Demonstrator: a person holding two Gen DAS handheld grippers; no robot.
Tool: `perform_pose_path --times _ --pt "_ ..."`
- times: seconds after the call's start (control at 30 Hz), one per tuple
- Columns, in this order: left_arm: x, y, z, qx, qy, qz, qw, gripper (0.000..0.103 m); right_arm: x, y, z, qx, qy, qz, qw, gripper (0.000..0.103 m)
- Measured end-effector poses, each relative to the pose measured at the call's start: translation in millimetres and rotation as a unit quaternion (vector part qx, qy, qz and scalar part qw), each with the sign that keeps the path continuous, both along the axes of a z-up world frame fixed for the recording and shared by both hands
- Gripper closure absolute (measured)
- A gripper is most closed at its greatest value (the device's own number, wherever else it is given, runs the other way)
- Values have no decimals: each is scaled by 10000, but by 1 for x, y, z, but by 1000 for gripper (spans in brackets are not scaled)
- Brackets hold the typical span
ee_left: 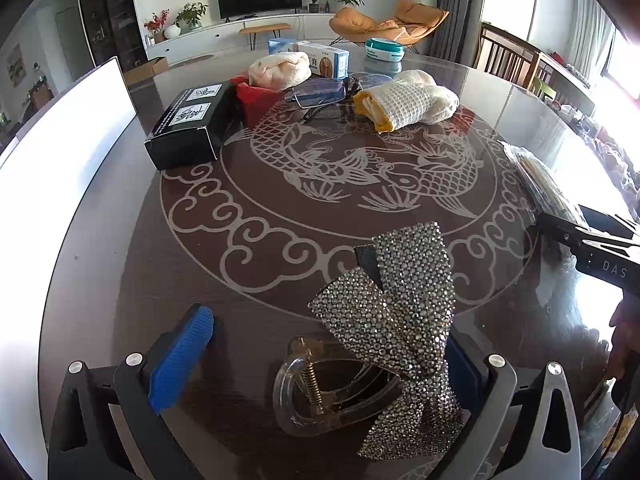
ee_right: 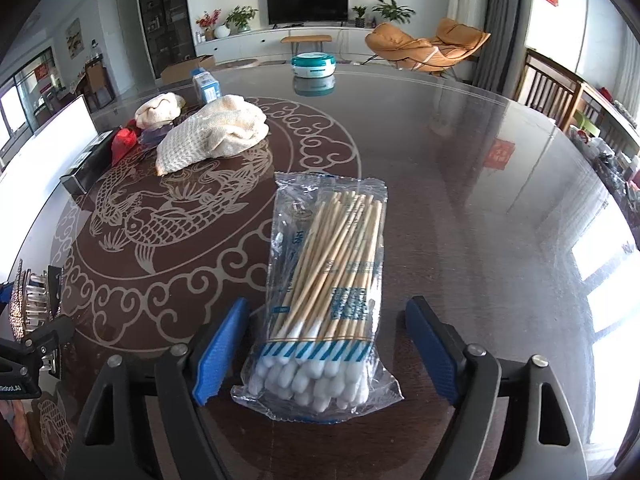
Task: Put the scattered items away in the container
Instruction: 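Lift the bow clip with the left tool while the right tool holds the swab bag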
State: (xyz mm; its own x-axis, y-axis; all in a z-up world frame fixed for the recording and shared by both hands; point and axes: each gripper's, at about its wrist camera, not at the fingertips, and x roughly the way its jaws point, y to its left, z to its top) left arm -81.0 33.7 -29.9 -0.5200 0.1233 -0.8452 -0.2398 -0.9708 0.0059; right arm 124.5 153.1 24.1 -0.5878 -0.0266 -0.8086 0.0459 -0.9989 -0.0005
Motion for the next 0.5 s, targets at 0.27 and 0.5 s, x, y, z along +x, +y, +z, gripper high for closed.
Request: perform_pose_path --times 0.27,0.5 --pt "-13 -2 4 -125 -494 -110 9986 8 -26 -3 7 86 -631 268 9976 56" --pt "-4 -29 22 233 -298 41 9993 53 -15 19 15 -425 -820 136 9956 66"
